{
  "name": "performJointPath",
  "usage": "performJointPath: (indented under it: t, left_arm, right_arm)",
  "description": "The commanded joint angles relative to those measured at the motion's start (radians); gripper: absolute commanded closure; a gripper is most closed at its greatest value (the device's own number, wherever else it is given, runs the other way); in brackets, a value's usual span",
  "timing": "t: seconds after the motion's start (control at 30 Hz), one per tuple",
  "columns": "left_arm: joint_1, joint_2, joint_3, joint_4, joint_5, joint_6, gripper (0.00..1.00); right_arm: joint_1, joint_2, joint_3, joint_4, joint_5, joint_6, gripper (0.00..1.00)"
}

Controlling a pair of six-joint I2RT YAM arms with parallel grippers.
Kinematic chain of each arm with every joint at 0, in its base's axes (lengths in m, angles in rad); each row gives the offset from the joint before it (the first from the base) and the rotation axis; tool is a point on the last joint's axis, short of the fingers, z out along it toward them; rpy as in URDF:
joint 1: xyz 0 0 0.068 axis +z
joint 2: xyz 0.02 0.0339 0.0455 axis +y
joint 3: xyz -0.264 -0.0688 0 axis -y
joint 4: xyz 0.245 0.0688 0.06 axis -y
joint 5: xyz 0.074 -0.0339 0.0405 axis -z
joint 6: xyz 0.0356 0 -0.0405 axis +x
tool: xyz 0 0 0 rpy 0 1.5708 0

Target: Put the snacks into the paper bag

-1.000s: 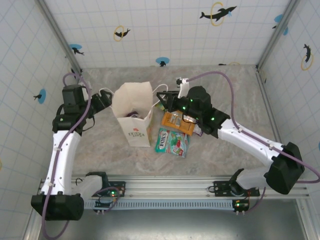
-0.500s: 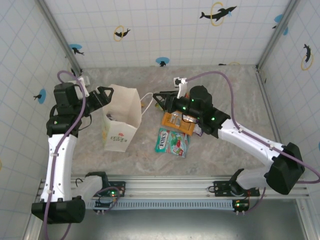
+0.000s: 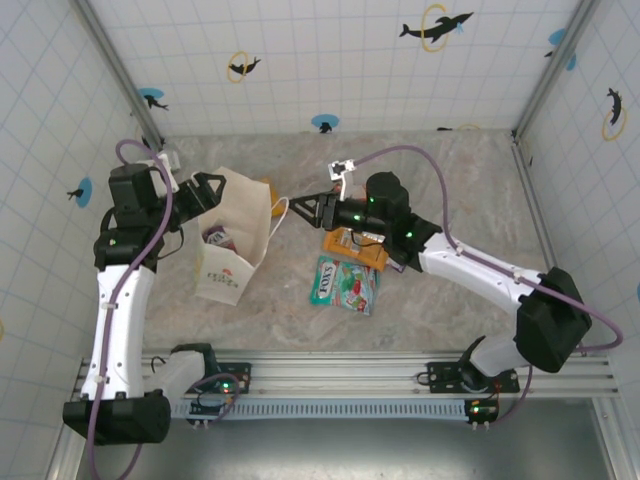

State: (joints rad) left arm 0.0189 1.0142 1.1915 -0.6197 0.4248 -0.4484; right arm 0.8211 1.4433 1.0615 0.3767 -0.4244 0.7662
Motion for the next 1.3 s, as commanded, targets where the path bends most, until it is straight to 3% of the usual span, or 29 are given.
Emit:
performJointPath:
  t: [0.0, 0.3, 0.8, 1.27]
  left_arm:
    - [0.002, 0.006, 0.000, 0.011, -0.009, 0.017, 0.17]
    - [0.003, 0.006, -0.013, 0.020, -0.001, 0.011, 0.17]
    - [0.003, 0.000, -0.028, 0.023, 0.019, 0.008, 0.17]
    - [0.003, -0.002, -0.043, 0.023, 0.035, 0.013, 0.16]
  right_arm:
    - [0.008, -0.033, 0.009, 0.077, -0.037, 0.028, 0.49]
    - [0.025, -0.098, -0.063, 0.113, -0.025, 0.084, 0.47]
    - [0.086, 0.103, 0.091, 0.244, -0.104, 0.166, 0.47]
    - [0.132, 0.248, 0.236, 0.322, -0.086, 0.225, 0.50]
